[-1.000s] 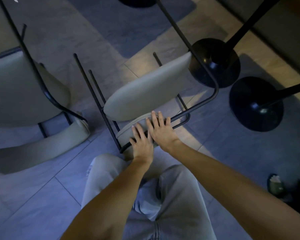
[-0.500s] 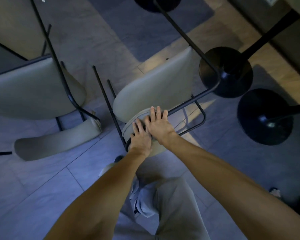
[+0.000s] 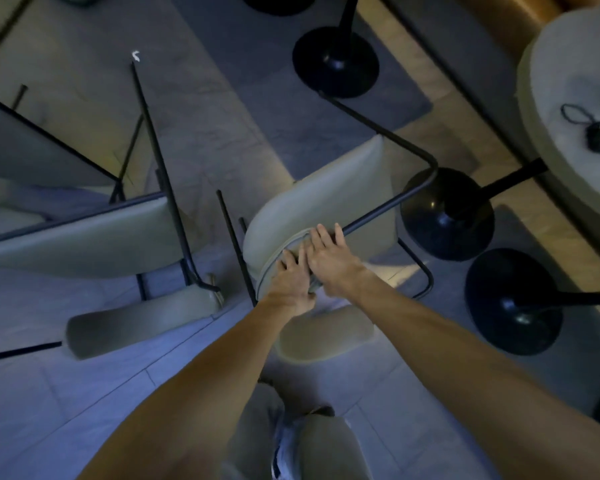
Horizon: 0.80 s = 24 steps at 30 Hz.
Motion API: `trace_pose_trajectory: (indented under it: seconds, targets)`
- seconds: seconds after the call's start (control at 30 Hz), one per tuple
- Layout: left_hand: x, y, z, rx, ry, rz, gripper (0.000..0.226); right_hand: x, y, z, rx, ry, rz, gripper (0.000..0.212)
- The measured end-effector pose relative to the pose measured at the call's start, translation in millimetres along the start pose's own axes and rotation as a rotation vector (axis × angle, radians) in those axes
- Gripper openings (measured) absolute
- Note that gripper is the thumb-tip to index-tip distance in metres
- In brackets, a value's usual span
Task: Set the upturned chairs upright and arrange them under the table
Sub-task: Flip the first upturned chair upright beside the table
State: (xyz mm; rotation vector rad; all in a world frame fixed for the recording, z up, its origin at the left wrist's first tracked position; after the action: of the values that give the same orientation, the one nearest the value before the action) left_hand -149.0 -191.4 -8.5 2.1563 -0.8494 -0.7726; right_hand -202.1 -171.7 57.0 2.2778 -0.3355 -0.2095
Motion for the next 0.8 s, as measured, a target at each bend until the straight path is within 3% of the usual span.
trace_pose_trajectory:
  seconds: [0.13,0.4,0.67,0.8]
  targets:
    - [11.5,56.0,21.6,-0.021,-0.049,-0.033,0.119,-10.9,51.0,24.2,-0.047,0.043,0.016,0.077]
    - [51.6,174.5,74.7,-0.155,-0.022,-0.150,0.113,-31.5,166.5,96.3,-0.140,0.127,0.075,0.075]
    - [87.4,273.5,113.3,-0.387,0.222,-0.062,0.072,-51.2,265.6,166.7,-0.234,0.203,0.218,0.057]
    - [107.5,303.4,133.9,-0.388,0.383,-0.100,0.056,-60.1,296.4,193.6,-0.338,0.225,0.254,0.041]
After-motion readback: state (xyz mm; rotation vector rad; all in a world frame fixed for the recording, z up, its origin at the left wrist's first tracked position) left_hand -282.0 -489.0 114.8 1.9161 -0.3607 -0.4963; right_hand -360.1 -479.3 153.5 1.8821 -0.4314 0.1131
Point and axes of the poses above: each hand's wrist, its own z-axis towards the middle knuckle, its own y-axis out of the back of the hand, x = y × z, the point moved 10 cm from there along z, towards the middle knuckle, and after that the axes turned 11 degrees about z, right-handed, at the moved point
